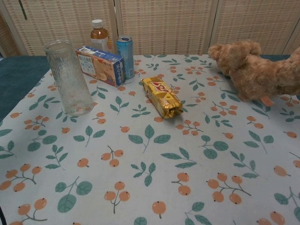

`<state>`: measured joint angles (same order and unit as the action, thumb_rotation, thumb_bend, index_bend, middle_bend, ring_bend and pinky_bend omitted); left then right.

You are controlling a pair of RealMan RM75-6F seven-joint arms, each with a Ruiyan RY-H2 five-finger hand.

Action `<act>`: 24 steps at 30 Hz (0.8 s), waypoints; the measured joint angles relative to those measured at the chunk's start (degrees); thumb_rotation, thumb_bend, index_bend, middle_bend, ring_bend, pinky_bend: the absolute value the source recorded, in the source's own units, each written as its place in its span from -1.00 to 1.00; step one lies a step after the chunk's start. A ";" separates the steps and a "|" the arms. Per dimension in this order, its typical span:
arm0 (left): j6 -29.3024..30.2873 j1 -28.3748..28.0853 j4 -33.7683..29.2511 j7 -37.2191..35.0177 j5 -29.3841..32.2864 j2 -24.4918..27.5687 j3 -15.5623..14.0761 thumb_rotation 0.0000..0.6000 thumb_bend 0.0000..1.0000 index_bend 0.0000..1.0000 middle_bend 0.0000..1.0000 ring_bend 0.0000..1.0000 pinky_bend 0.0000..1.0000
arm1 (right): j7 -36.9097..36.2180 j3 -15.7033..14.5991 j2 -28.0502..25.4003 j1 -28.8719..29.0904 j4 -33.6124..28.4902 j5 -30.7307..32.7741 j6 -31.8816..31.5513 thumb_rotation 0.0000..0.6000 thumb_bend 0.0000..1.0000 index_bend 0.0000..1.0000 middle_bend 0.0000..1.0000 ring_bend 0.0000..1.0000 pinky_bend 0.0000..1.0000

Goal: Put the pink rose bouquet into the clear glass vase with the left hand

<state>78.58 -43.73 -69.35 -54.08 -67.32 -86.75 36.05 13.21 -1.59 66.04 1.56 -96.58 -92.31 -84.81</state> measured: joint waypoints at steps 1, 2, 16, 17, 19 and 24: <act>-0.17 -0.73 1.19 0.14 -0.12 -1.07 -0.17 1.00 -0.09 0.13 0.22 -0.21 -0.69 | -0.03 -0.01 -0.05 0.02 -0.01 0.00 0.02 1.00 -0.84 -1.00 -1.00 -1.00 -1.00; -0.35 -1.42 2.36 0.24 -0.24 -2.08 -0.34 1.00 -0.09 0.13 0.22 -0.21 -0.69 | -0.11 -0.04 -0.08 0.03 -0.03 -0.04 0.05 1.00 -0.84 -1.00 -1.00 -1.00 -1.00; -1.99 -5.74 13.64 -0.03 -2.62 -10.69 -4.07 1.00 -0.09 0.13 0.22 -0.22 -0.70 | -0.86 -0.11 -0.47 0.34 -0.08 -0.02 0.61 1.00 -0.83 -1.00 -1.00 -1.00 -1.00; -2.02 -5.83 14.20 -0.05 -2.80 -11.05 -4.34 1.00 -0.09 0.13 0.21 -0.23 -0.70 | -0.89 -0.15 -0.48 0.35 -0.12 -0.10 0.65 1.00 -0.83 -1.00 -1.00 -1.00 -1.00; -2.13 -5.98 15.48 -0.14 -3.13 -11.92 -4.94 1.00 -0.09 0.13 0.21 -0.23 -0.70 | -0.92 -0.27 -0.55 0.33 -0.19 -0.29 0.60 1.00 -0.83 -1.00 -1.00 -1.00 -1.00; -1.95 -5.28 17.30 -0.52 -4.72 -13.26 -7.55 1.00 -0.11 -0.24 -0.07 -0.47 -0.76 | -1.75 -0.61 -0.88 0.33 -0.43 -0.89 0.59 1.00 -0.83 -1.00 -1.00 -1.00 -1.00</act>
<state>76.63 -49.01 -52.05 -54.60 -72.04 -100.01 28.50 11.46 -2.20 65.15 1.89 -97.01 -93.20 -84.22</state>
